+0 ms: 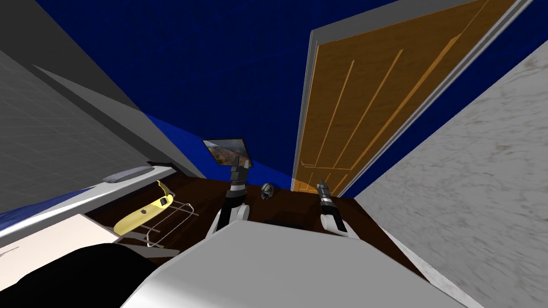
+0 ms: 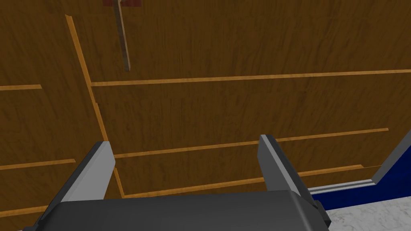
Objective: Pull the door open
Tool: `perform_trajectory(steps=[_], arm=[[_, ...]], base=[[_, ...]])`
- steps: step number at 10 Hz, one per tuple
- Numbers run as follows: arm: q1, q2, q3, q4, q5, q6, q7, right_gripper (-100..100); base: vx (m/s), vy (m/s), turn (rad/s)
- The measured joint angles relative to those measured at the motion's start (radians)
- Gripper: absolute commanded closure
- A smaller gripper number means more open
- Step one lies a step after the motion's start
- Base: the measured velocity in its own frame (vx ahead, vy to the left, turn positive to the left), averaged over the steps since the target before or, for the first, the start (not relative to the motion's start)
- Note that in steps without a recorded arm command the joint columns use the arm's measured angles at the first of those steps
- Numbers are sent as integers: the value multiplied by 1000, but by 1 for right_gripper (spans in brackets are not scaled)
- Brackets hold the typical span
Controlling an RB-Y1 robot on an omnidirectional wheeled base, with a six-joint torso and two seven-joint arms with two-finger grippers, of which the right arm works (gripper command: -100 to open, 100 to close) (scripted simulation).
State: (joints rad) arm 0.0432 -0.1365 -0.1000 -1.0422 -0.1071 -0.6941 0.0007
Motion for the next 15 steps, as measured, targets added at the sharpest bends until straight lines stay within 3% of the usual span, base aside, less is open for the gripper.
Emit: perform_trajectory(steps=[3,15], arm=[[-32,-5,-2,83,-11,-24,-7,-100],[-132,-18,-8,334,-44,-91,-27,-100]], base=[[86,-45,99],[68,-33,71]])
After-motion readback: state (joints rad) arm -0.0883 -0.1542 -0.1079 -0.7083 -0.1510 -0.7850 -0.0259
